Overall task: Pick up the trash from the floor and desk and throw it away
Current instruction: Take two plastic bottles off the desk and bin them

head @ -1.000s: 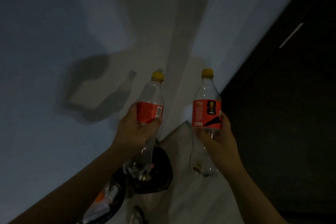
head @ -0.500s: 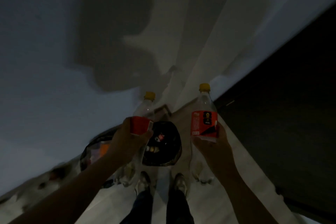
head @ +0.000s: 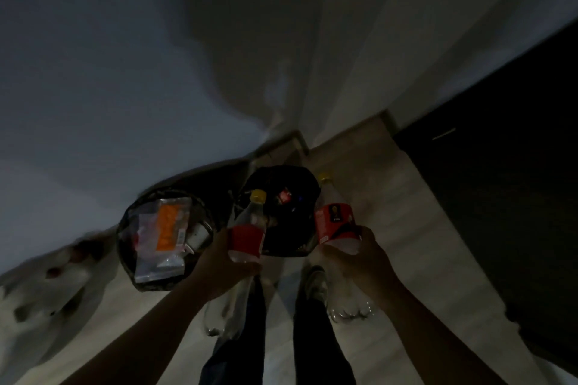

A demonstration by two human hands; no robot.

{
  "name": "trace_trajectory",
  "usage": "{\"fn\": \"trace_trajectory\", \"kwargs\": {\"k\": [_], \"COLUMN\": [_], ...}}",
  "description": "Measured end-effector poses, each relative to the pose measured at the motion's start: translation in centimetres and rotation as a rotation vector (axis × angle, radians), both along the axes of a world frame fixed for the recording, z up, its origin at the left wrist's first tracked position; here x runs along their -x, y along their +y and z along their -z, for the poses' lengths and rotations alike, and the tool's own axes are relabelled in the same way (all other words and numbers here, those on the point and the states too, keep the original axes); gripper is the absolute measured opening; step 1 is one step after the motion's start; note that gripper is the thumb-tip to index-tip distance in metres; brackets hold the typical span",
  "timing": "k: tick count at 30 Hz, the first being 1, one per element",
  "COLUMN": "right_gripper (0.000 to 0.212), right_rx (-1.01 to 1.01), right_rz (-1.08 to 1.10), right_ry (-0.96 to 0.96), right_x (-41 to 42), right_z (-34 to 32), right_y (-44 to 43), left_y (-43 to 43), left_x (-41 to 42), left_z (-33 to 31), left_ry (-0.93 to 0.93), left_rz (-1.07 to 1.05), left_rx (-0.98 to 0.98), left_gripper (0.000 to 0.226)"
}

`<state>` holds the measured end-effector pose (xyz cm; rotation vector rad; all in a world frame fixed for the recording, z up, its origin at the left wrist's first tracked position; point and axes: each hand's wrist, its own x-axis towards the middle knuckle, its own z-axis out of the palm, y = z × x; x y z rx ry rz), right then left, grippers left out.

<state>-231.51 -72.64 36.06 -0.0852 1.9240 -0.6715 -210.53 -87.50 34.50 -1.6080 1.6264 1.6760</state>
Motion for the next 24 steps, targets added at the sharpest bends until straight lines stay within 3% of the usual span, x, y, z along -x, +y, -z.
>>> {"fn": "trace_trajectory", "kwargs": {"k": [7, 18, 21, 24], "right_gripper": [0.080, 0.093, 0.085, 0.056], "right_rx": [-0.146, -0.273, -0.305, -0.287], "right_rz": [-0.058, -0.272, -0.378, -0.488], "right_ry": [-0.208, -0.046, -0.040, -0.033], "right_x": [-0.3, -0.8, -0.9, -1.3], "right_z": [9.1, 19.6, 21.6, 23.1], "right_y": [-0.9, -5.9, -7.8, -9.6], "left_y": [0.1, -1.1, -1.7, -2.1], "left_x": [-0.3, -2.2, -2.7, -3.0], "left_z": [6.8, 13.8, 15.0, 15.8], "left_ry": [-0.088, -0.104, -0.101, -0.089], "left_rz": [-0.116, -0.111, -0.092, -0.079], "left_rx": [-0.101, -0.112, -0.102, -0.081], "left_gripper": [0.070, 0.072, 0.075, 0.076]}}
